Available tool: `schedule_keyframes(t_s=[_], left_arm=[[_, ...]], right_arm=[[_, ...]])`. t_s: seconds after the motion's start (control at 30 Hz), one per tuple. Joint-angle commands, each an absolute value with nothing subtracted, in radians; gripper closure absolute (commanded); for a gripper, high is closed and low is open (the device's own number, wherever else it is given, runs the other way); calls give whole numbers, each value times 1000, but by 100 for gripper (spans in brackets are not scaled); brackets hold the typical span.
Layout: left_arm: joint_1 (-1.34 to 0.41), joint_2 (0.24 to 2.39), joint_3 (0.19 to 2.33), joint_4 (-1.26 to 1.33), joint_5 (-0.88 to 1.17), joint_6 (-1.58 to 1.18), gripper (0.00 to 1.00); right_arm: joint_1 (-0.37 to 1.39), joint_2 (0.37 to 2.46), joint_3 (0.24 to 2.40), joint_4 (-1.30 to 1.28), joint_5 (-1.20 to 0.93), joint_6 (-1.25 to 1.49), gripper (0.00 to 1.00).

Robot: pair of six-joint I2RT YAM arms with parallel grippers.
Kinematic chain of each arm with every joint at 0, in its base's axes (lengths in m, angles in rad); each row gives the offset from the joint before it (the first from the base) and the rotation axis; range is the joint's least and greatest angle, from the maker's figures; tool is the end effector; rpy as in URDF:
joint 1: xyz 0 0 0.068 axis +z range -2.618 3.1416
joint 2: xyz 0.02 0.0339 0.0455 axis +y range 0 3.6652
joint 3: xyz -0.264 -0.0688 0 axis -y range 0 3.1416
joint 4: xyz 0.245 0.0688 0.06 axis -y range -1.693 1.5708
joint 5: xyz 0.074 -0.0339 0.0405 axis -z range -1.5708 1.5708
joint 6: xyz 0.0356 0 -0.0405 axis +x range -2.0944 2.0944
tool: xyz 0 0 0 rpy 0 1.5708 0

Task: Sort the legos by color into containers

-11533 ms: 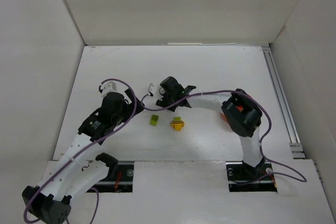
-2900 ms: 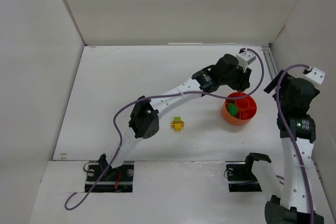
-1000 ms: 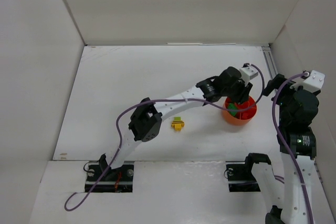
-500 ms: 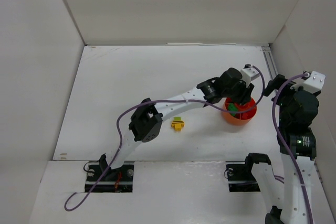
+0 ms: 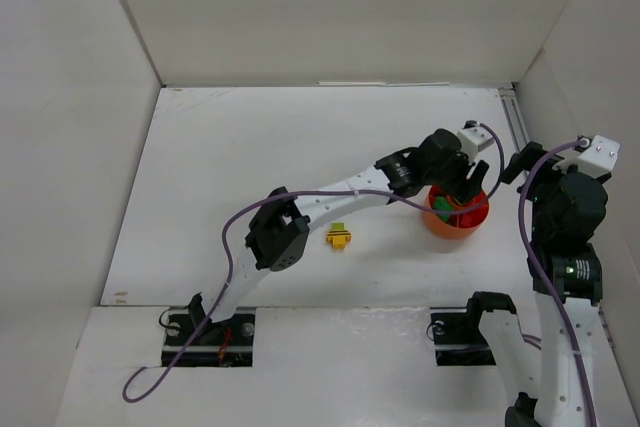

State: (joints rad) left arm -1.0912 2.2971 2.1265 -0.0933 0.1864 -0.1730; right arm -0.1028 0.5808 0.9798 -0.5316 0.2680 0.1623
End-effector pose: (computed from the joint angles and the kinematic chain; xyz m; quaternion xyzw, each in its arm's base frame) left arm 0.2489 -0.4929 0.3000 0.4010 0.6836 -0.4172 0.4447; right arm 0.1076 -0.0206 0.3945 0.1858 0.7275 -0.0811 0.6555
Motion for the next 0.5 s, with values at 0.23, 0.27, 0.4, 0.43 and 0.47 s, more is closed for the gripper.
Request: schedule_keyframes(t_s=[0.23, 0.27, 0.4, 0.43, 0.47], left_arm=[[-1095, 2217, 2111, -48, 183, -147, 23], [-1095, 2194, 2091, -37, 183, -147, 20], [-1095, 2103, 1994, 11, 118, -147, 2], [-1095, 2082, 1968, 26, 107, -138, 0], [-1095, 2060, 1944, 49, 94, -138, 0]], right_arm=[[-92, 572, 979, -512, 265, 173, 0], [-92, 572, 979, -512, 265, 173, 0], [-92, 572, 979, -512, 265, 173, 0], [-92, 572, 979, -512, 265, 173, 0], [-92, 563, 979, -512, 274, 173, 0]])
